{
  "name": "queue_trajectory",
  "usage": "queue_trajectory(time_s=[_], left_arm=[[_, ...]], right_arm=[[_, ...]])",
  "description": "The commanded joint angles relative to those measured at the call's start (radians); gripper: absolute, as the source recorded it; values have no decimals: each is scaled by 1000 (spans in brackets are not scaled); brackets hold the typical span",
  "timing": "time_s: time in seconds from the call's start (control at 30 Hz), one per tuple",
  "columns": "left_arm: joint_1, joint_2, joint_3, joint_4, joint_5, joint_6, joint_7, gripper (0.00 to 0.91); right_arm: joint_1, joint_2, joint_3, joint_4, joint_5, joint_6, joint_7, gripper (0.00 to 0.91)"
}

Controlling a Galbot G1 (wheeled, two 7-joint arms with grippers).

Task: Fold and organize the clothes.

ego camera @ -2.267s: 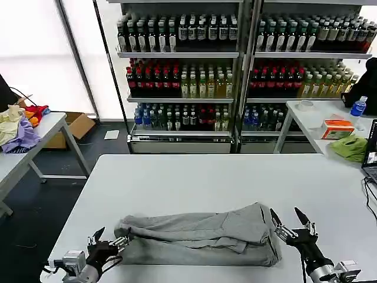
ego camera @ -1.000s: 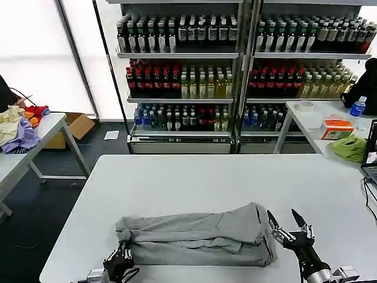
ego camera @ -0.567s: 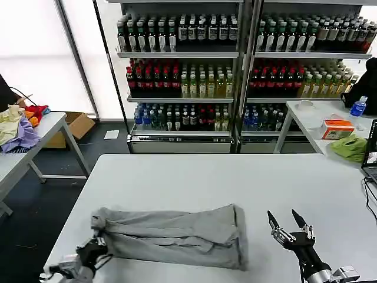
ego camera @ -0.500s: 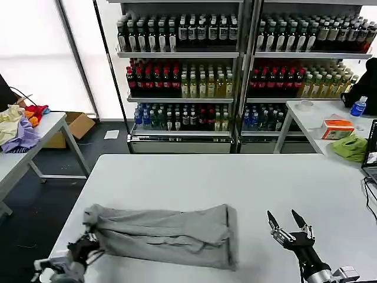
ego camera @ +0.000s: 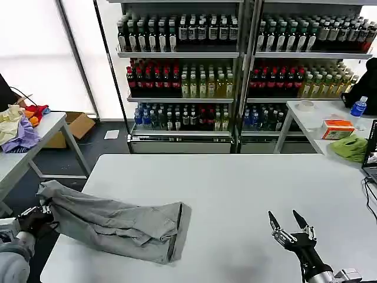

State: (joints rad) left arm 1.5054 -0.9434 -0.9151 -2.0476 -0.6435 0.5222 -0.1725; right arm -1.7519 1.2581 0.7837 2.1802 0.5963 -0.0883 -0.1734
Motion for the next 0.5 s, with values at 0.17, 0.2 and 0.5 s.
queue_trajectory(time_s=[0.17, 0.2, 0.5], left_arm=[[24, 79, 261, -367, -110, 6, 8, 20], [24, 73, 301, -375, -88, 3, 9, 20], [36, -11, 551, -322, 65, -56, 16, 10]], right_arm=[[-10, 0, 6, -3, 2, 3, -1, 907], [-9, 1, 5, -4, 2, 3, -1, 907], [-16, -1, 6, -15, 8, 11, -8, 907]])
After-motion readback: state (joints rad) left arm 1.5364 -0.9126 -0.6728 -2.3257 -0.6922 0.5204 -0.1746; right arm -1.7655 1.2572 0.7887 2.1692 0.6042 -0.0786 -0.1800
